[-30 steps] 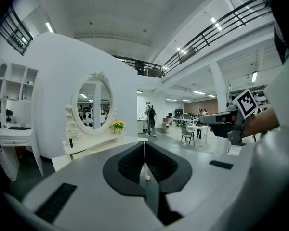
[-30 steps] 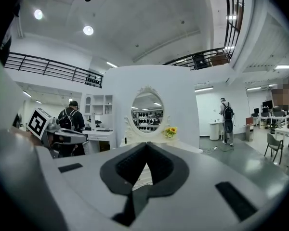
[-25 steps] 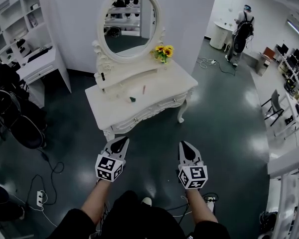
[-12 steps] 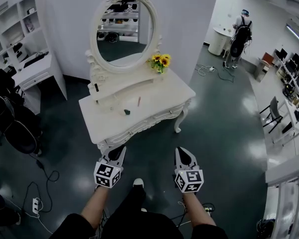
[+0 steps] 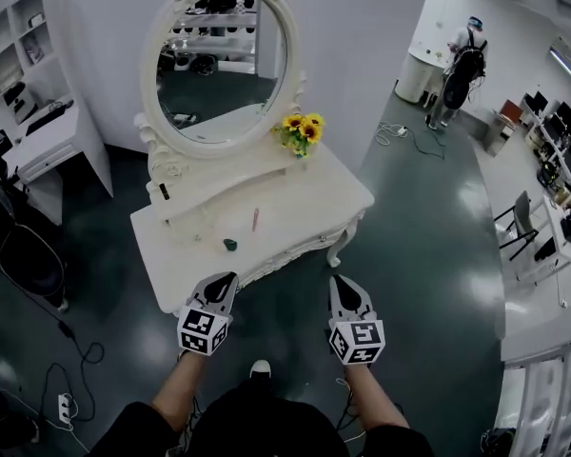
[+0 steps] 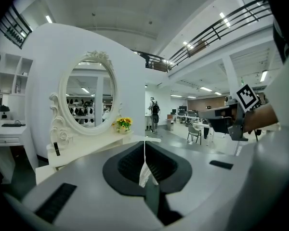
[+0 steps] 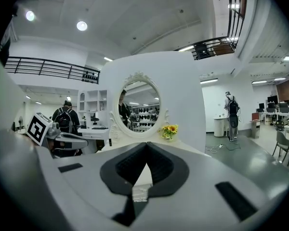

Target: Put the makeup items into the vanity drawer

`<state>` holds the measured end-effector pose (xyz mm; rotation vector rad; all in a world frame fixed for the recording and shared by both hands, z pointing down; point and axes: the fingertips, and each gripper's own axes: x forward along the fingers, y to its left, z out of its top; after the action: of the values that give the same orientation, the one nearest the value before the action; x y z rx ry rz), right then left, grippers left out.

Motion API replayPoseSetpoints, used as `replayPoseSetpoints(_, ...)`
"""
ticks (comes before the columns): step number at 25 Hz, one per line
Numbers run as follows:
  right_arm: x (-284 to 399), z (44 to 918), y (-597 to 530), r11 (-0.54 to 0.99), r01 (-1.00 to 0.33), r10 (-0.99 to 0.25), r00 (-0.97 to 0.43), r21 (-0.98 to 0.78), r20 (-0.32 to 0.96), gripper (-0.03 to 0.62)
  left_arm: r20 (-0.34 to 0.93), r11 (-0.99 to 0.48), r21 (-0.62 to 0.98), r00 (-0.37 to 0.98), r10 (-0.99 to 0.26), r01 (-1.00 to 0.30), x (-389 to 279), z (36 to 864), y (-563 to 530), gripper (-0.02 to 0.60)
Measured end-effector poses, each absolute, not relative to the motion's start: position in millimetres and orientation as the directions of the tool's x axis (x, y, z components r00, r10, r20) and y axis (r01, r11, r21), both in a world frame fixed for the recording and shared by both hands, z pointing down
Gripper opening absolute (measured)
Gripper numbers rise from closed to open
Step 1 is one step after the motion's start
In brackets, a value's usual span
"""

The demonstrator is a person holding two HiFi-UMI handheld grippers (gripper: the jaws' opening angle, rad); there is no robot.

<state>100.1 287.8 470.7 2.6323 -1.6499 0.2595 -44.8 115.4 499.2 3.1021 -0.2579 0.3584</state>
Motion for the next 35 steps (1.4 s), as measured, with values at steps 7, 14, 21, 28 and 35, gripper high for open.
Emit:
replayPoseSetpoints(7, 155.9, 474.6, 208.0, -0.411, -0.908, -0.906, 0.395, -0.088, 0.153, 0.003, 0.233, -0.984, -0.018, 0.956, -0.179, -0.18, 6.9, 497.9, 45.6, 0.023)
replayPoseSetpoints(14, 185.4, 474.1, 145.7, -0.351, -0.933, -0.929, 0.337, -0.076, 0.153, 0.003, 0.238, -0.97, -0.011, 0.942, -0.237, -0.241, 27.9, 502.0, 1.4, 0.023)
replayPoseSetpoints(21, 213.8, 474.8, 65.4, -0.233, -0.969, -0.966, 0.221, -0.081, 0.138, 0.003, 0.251, -0.935, -0.018, 0.904, -0.347, -0.354, 40.6, 504.5, -47.8, 0.023)
replayPoseSetpoints(28, 247.6, 471.8, -27.2, -0.032, -0.995, -0.991, 0.02, -0.091, 0.134, 0.003, 0.251, -0.846, -0.028, 0.816, -0.521, -0.532, 53.9, 494.2, -98.6, 0.023)
replayPoseSetpoints(35, 268.8, 464.4, -110.6, 0.196, -0.977, -0.968, -0.206, -0.078, 0.143, 0.003, 0.208, -0.709, -0.02, 0.691, -0.692, -0.705, 63.6, 475.9, -143.6, 0.023)
